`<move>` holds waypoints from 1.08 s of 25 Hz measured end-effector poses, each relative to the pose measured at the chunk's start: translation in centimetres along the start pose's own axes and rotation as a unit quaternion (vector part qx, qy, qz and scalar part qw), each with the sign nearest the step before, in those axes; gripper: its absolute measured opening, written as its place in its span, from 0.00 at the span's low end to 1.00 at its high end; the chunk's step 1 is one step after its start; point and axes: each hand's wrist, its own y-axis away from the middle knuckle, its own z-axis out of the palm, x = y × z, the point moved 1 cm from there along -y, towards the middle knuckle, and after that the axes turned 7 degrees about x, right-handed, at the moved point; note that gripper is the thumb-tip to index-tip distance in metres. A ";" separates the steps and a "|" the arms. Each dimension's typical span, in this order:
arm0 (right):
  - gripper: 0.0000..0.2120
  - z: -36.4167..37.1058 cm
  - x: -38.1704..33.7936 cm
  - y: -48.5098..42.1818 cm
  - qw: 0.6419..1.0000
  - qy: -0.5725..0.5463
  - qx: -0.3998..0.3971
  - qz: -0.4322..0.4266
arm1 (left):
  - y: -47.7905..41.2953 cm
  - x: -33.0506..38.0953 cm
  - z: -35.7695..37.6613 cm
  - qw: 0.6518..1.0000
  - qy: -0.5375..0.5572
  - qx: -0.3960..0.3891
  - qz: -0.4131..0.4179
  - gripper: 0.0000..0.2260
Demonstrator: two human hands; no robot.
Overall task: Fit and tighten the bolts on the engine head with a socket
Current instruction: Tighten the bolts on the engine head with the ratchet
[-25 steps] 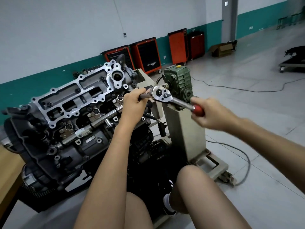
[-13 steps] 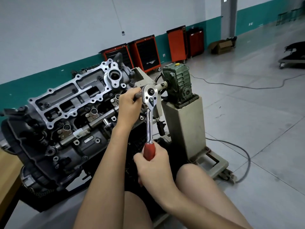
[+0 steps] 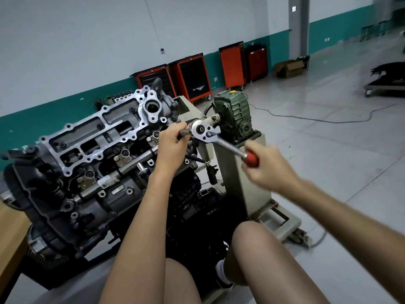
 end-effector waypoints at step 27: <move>0.09 10.2 -10.1 8.6 0.869 -0.434 0.037 0.233 | -0.3 -0.5 0.3 1.000 -0.021 0.002 0.008 0.11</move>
